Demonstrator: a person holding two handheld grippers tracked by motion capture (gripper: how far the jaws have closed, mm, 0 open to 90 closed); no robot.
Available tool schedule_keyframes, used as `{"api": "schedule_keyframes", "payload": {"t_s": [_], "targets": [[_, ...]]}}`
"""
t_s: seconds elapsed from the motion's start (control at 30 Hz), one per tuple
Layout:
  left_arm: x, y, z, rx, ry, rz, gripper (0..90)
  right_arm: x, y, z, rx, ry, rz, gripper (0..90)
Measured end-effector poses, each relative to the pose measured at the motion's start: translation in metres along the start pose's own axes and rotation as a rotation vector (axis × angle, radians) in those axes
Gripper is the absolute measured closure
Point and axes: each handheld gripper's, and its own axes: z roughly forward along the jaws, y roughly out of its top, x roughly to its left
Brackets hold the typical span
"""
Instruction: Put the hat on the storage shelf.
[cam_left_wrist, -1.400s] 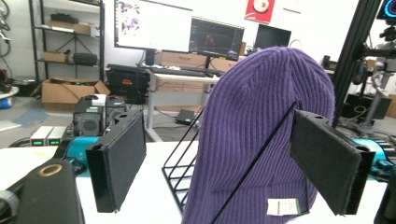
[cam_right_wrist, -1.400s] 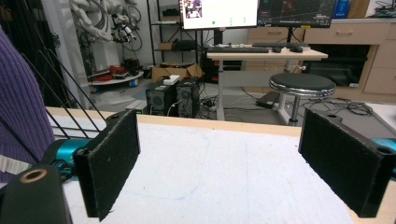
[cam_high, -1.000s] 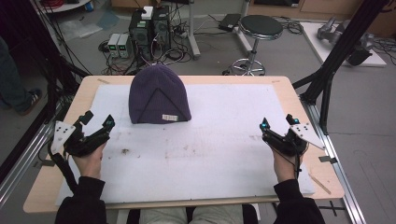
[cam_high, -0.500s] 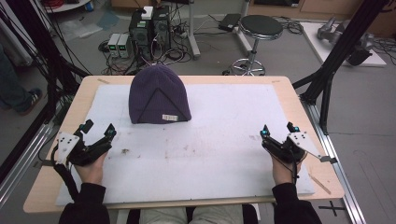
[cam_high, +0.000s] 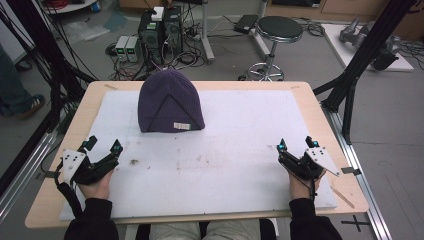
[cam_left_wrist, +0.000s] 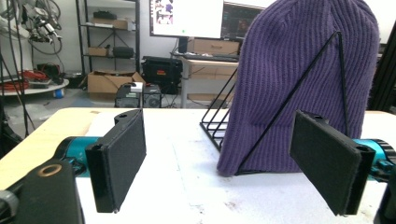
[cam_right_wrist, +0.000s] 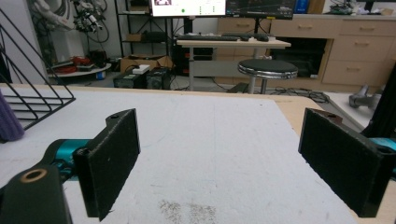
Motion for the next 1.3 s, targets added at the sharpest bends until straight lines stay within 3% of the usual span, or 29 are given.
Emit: {"api": "schedule_keyframes", "payload": {"t_s": [0.13, 0.5, 1.3], "targets": [[0.0012, -0.0011, 0.0006, 0.008, 0.001, 0.0, 19.4, 0.0026, -0.0003, 0.0004, 0.004, 0.012, -0.027, 11.9], [-0.0006, -0.0017, 0.0009, 0.019, -0.015, 0.0, 19.9, -0.0007, -0.0019, 0.0017, 0.024, 0.009, 0.008, 11.8], [0.0004, -0.0025, 0.0015, 0.023, -0.025, -0.011, 20.1, -0.0015, -0.0037, 0.0034, 0.045, 0.026, 0.028, 11.9]]}}
